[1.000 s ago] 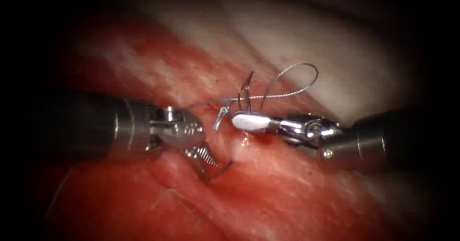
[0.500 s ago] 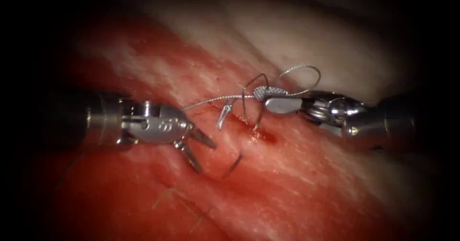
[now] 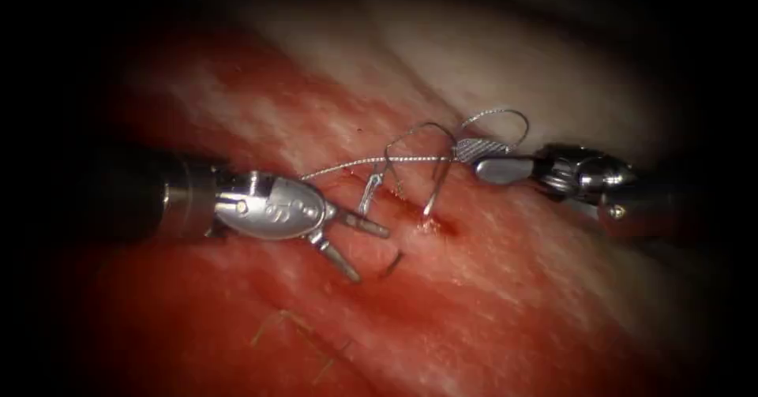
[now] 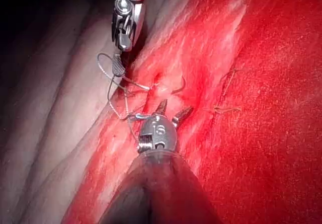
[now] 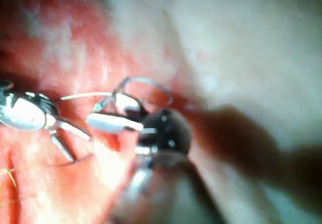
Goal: Wound Closure
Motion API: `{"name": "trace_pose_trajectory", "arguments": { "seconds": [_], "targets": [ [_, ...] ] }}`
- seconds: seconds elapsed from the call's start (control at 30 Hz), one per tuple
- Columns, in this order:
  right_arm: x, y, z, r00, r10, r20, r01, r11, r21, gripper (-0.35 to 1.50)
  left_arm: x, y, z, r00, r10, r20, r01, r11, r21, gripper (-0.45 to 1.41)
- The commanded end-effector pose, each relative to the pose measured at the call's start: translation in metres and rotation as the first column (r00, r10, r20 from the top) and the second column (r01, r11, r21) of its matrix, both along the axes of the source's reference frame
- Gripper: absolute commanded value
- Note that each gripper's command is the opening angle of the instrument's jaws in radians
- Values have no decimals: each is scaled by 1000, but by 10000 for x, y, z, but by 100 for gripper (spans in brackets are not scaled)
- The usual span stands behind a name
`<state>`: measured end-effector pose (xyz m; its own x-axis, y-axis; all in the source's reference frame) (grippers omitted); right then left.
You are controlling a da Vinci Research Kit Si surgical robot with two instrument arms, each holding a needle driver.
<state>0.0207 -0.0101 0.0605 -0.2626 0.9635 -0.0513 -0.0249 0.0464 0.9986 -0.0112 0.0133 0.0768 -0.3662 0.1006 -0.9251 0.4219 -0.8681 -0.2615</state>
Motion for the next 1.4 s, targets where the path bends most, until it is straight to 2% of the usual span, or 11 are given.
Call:
{"name": "trace_pose_trajectory", "arguments": {
  "seconds": [0.03,0.5,0.6,0.8,0.87,0.9,1.0,1.1,1.23,1.33,1.4],
  "targets": [
    [-5,-7,4,1000,-1,1,1,1000,4,131,-7,-4,5,1000,-12,11,12,1000,3,32],
    [-6,-7,11,1000,1,2,-1,1000,-7,131,-24,-10,-6,995,-31,97,29,999,22,39],
    [-5,-9,14,1000,3,5,-3,1000,-9,131,-30,-10,-8,991,-41,127,39,999,20,32],
    [-4,-12,16,1000,-2,9,2,1000,-11,131,-36,-9,-6,991,-57,117,51,997,61,17],
    [-2,-13,17,1000,-3,12,3,1000,-12,131,-42,-6,-1,994,-73,87,63,992,109,-11],
    [-2,-14,17,1000,-3,13,3,1000,-18,131,-44,-4,1,994,-79,72,69,989,134,-45],
    [-2,-14,17,1000,-3,13,3,1000,-18,131,-45,-2,4,995,-87,49,77,982,173,-45],
    [-2,-14,17,1000,-1,20,1,1000,-16,131,-43,3,7,990,-115,-82,137,918,371,-45],
    [-2,-14,17,1000,-1,20,1,1000,-16,131,-41,6,2,982,-129,-136,176,881,439,-45],
    [-1,-14,17,1000,0,20,0,1000,-16,131,-35,12,-21,977,-120,-174,195,833,518,-45],
    [0,-14,18,1000,0,20,0,1000,-17,131,-34,13,-25,978,-117,-171,191,827,528,-45]
  ]
}}
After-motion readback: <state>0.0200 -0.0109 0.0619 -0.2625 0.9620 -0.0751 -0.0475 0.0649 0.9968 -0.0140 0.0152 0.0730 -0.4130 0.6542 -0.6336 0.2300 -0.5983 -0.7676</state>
